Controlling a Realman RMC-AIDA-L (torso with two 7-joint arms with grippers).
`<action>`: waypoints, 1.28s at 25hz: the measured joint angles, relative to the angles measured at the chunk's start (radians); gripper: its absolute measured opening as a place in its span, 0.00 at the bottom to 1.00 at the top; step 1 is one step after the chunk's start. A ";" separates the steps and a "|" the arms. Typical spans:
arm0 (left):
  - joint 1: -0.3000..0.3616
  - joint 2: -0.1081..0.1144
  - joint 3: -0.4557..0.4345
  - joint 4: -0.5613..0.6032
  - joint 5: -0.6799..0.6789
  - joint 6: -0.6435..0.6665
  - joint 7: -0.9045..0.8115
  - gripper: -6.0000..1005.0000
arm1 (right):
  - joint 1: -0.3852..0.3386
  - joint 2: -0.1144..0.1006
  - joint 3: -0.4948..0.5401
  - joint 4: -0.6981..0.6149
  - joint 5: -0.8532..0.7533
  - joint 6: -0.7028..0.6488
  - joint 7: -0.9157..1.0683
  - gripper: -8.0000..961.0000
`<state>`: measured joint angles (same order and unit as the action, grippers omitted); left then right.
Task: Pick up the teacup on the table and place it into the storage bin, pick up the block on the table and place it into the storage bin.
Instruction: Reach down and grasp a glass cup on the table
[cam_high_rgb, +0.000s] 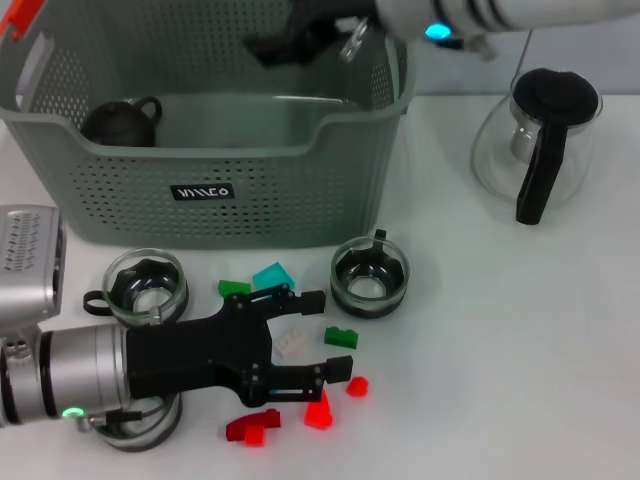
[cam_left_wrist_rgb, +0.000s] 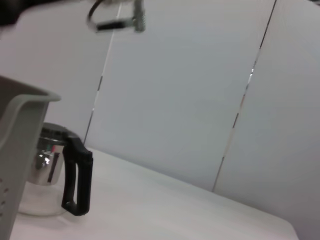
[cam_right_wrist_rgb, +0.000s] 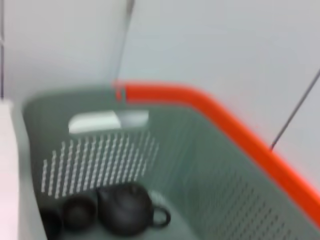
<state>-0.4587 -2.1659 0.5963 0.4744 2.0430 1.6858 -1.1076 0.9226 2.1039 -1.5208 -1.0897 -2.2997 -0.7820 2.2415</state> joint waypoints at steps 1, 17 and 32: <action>0.000 0.000 -0.001 0.000 0.000 0.003 0.000 0.87 | -0.040 -0.001 0.000 -0.069 0.004 -0.028 0.002 0.78; 0.000 0.003 0.002 0.006 0.002 -0.003 0.000 0.87 | -0.281 -0.011 0.201 -0.461 0.023 -0.908 -0.114 0.78; 0.006 0.002 0.002 0.004 0.002 -0.005 0.002 0.87 | -0.278 -0.002 -0.064 -0.310 -0.163 -0.700 -0.115 0.78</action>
<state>-0.4531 -2.1639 0.5979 0.4785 2.0447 1.6803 -1.1055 0.6445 2.1014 -1.5848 -1.4001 -2.4626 -1.4816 2.1261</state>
